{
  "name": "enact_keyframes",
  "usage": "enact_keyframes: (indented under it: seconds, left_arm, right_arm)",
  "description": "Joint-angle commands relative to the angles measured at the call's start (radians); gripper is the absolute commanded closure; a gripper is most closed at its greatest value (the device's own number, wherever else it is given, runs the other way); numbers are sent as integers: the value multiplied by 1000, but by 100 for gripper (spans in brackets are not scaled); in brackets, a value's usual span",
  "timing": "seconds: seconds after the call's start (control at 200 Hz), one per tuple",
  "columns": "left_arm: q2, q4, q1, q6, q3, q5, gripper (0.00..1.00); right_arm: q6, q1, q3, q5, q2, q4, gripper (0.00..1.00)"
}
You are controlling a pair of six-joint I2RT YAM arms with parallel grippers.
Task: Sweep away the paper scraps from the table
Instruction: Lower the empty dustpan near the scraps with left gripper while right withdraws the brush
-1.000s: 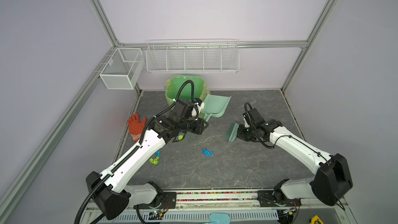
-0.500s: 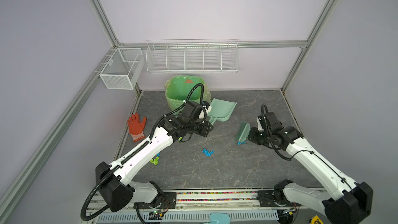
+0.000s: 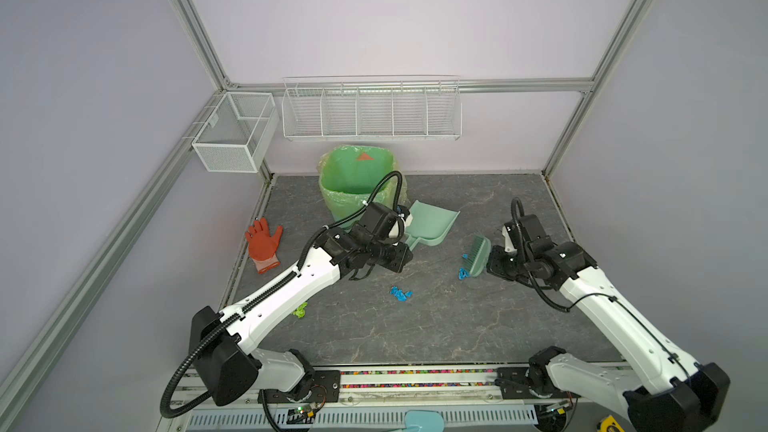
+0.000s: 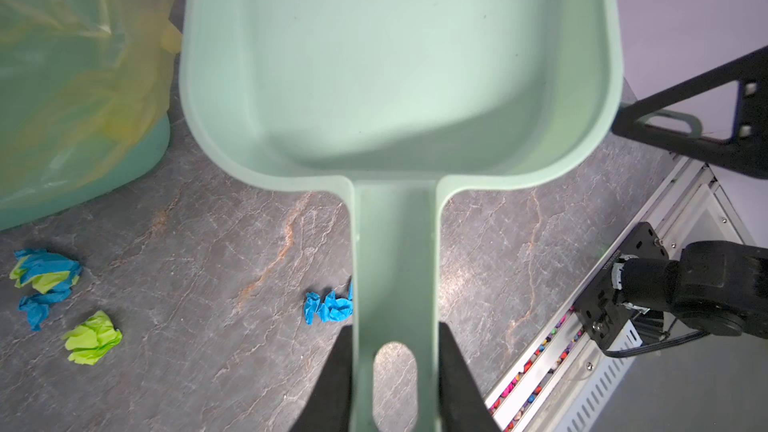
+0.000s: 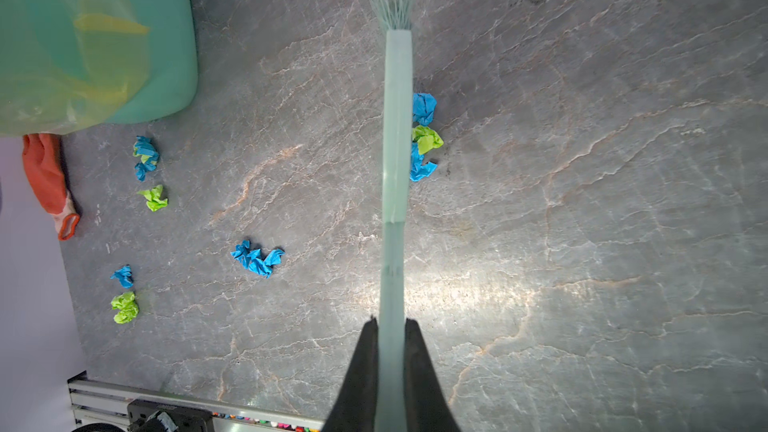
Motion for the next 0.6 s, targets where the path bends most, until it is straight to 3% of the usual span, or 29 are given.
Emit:
enact_keyframes:
  seconds: [0.0,0.35,0.595]
  left_arm:
    - [6,4,-16,12,-24,4,100]
    - [31,31,-81,-8,-77,-3,100]
    - [30,40,-97,-28,-97,4,100]
  right_arm:
    - [-52,-21,37,37,-14,-55,93]
    - [-154,-59,124,69,47,-137,93]
    - [-160,-63,139,124,89,-137,93]
